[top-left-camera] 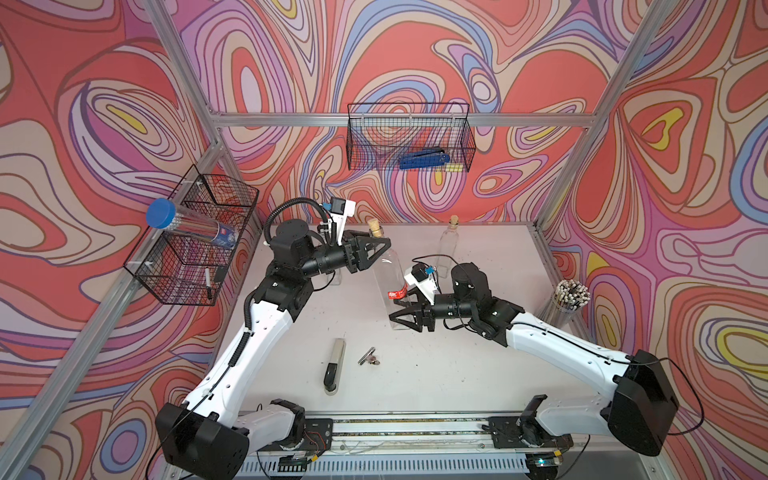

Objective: Remove the label from the bottle
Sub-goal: Pick up the bottle from the center of the board.

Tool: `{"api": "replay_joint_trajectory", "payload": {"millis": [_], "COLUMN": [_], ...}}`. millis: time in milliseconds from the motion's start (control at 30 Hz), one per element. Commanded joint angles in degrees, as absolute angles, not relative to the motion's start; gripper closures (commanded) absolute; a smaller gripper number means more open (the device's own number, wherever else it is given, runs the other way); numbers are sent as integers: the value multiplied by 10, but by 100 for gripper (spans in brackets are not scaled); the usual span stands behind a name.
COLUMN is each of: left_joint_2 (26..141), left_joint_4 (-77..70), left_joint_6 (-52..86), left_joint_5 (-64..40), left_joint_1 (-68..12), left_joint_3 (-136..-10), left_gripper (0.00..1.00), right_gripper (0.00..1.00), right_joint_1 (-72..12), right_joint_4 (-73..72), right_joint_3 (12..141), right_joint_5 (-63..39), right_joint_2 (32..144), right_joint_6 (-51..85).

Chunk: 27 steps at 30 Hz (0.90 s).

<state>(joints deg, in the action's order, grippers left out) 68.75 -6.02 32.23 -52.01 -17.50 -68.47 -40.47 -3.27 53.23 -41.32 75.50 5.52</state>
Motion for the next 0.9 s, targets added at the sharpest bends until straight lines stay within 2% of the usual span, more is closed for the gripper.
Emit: {"api": "replay_joint_trajectory", "payload": {"millis": [0, 100, 233, 433, 633, 867], "left_joint_2": [672, 674, 680, 700, 731, 742], "left_joint_4": [-105, -115, -133, -175, -205, -199], "left_joint_6": [337, 342, 352, 376, 400, 394], "left_joint_5": [-540, -540, -545, -556, -562, -562], "left_joint_1": [-170, -170, -170, -170, -170, -170], "left_joint_3": [-678, -679, -687, -702, -709, -710], "left_gripper": [49, 51, 40, 42, 53, 78], "right_gripper": [100, 100, 100, 100, 100, 100], "right_joint_1": [-405, -405, -405, -405, -405, -405], "right_joint_4": [-75, -70, -61, -47, -38, -40], "right_joint_3": [554, 558, 564, 574, 579, 575], "right_joint_5": [-461, -467, -468, -473, -474, -471], "right_joint_2": [740, 747, 753, 764, 775, 780], "right_joint_6": [65, 64, 60, 57, 58, 59]}}
